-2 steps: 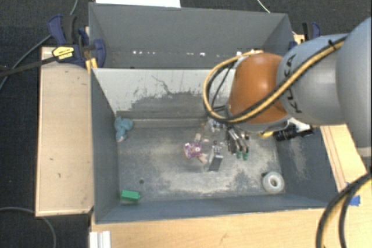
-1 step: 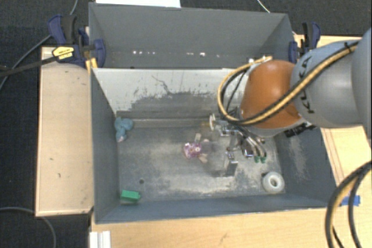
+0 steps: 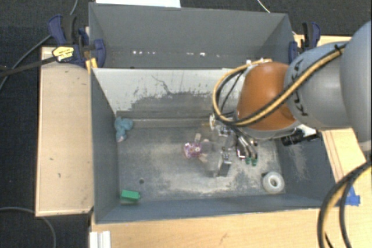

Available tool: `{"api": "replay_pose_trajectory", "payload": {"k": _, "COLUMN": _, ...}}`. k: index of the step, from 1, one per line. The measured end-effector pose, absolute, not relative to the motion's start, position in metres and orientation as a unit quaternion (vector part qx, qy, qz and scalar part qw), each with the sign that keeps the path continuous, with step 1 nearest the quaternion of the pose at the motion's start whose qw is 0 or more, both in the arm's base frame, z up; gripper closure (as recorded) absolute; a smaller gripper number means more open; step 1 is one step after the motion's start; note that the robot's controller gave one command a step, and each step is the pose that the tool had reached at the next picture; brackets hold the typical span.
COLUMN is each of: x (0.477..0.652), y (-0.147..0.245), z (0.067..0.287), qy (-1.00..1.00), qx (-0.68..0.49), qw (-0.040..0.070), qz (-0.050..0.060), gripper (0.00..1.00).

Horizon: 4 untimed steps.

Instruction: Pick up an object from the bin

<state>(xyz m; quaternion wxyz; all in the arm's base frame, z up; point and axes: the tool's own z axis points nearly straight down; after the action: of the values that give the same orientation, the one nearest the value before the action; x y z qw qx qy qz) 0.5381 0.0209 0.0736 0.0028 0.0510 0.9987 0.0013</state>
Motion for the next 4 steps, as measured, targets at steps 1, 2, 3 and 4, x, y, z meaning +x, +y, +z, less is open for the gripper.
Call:
{"api": "replay_pose_trajectory", "payload": {"k": 1, "x": 0.532, "y": 0.041, "z": 0.079, "qy": 0.999, "qx": 0.043, "qw": 0.002, "qz": 0.001, "gripper": 0.0}}
{"api": "replay_pose_trajectory", "payload": {"k": 2, "x": 0.539, "y": 0.056, "z": 0.072, "qy": 0.996, "qx": 0.086, "qw": 0.005, "qz": 0.002, "gripper": 0.0}}
{"api": "replay_pose_trajectory", "payload": {"k": 3, "x": 0.536, "y": 0.076, "z": 0.072, "qy": 0.982, "qx": 0.186, "qw": 0.004, "qz": 0.002, "gripper": 1.0}}
{"api": "replay_pose_trajectory", "payload": {"k": 4, "x": 0.536, "y": 0.076, "z": 0.072, "qy": 0.982, "qx": 0.187, "qw": 0.004, "qz": 0.002, "gripper": 1.0}}
